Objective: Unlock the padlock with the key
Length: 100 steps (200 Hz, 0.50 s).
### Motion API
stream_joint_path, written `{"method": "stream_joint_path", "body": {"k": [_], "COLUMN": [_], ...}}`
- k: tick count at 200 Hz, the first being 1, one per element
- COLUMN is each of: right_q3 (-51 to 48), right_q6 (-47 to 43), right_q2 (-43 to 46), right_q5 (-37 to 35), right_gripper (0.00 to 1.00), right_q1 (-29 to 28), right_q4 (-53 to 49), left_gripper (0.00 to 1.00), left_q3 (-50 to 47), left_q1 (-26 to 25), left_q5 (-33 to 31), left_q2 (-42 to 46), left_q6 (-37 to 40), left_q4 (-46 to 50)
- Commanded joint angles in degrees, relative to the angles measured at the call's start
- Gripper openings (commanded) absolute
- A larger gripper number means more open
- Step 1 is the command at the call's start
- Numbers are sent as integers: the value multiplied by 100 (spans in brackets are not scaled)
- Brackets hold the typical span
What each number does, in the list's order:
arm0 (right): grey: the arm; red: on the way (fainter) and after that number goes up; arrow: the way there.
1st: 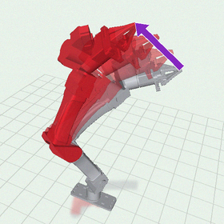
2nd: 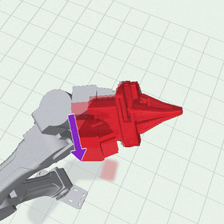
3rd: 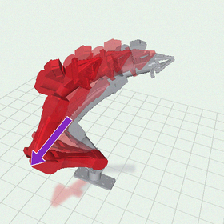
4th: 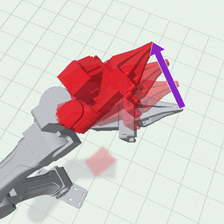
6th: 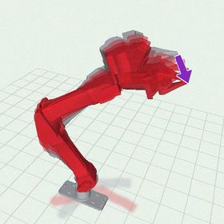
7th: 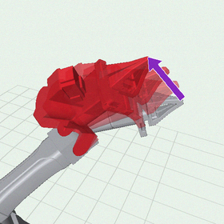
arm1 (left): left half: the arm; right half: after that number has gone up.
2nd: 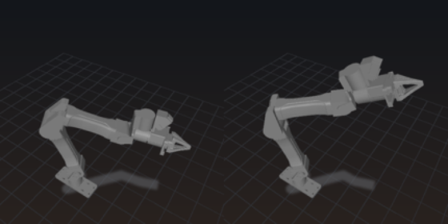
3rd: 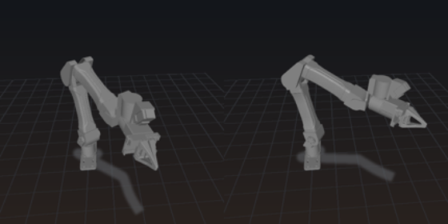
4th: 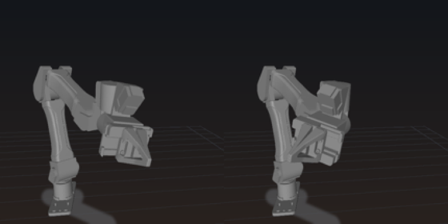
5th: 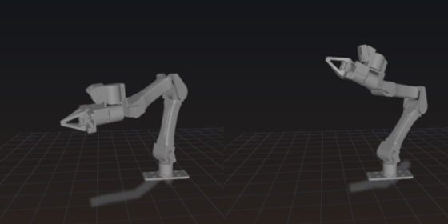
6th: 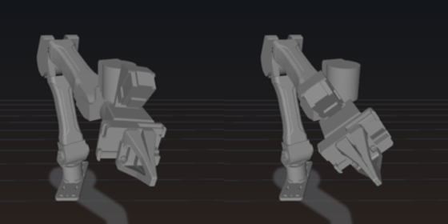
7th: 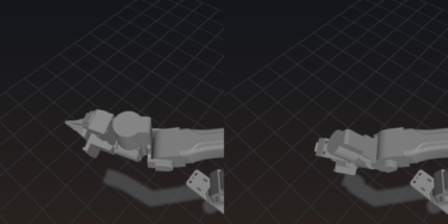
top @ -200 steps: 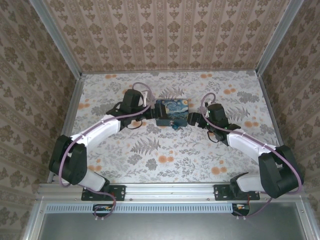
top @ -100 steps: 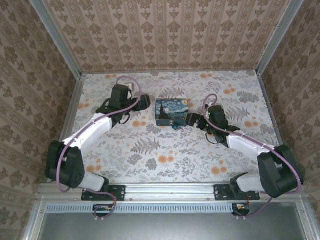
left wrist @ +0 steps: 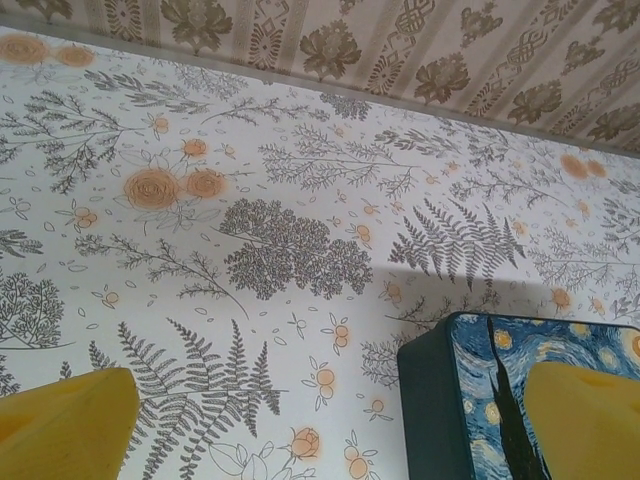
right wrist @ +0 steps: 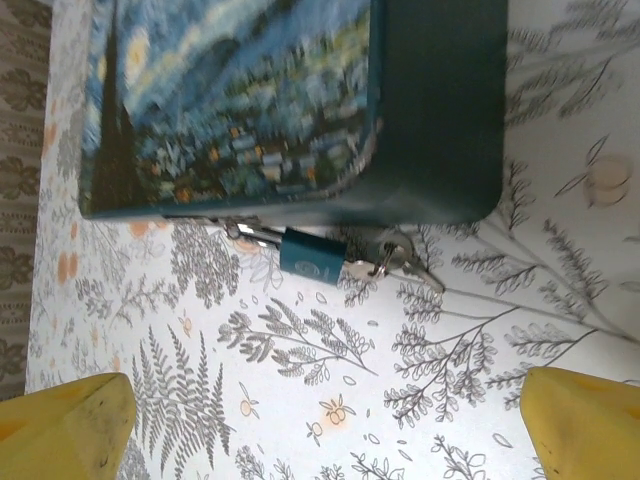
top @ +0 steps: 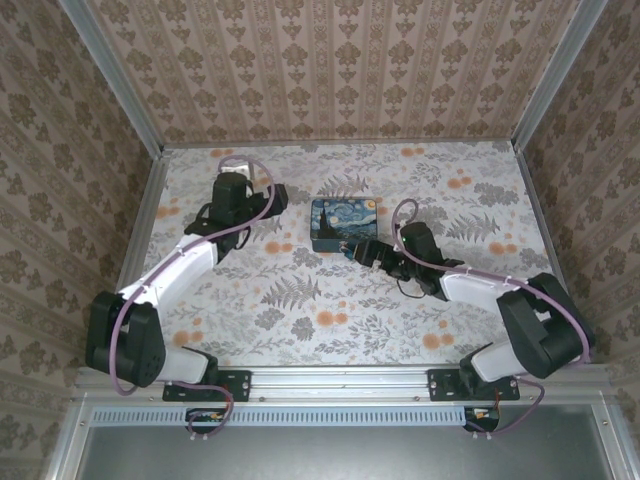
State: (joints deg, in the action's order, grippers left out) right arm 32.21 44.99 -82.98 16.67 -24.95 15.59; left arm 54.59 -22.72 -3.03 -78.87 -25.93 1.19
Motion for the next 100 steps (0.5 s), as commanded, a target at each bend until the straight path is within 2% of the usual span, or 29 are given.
{"method": "stream_joint_path", "body": {"k": [1, 35, 100], "right_q3": [25, 542, 1928], "right_q6": [227, 223, -290], "right_q2": [-307, -898, -1649], "right_q5": [198, 331, 283], "right_gripper": [100, 100, 99], "right_q1": [-109, -151, 2], "right_q4": [495, 653, 78], "left_gripper": [100, 100, 100], "left_q3": [230, 178, 263], "left_q1": [37, 31, -69], "left_q5": [80, 429, 985], "left_q2": [-188, -295, -622], "left_q6": [-43, -87, -97], "left_q4": [354, 383, 421]}}
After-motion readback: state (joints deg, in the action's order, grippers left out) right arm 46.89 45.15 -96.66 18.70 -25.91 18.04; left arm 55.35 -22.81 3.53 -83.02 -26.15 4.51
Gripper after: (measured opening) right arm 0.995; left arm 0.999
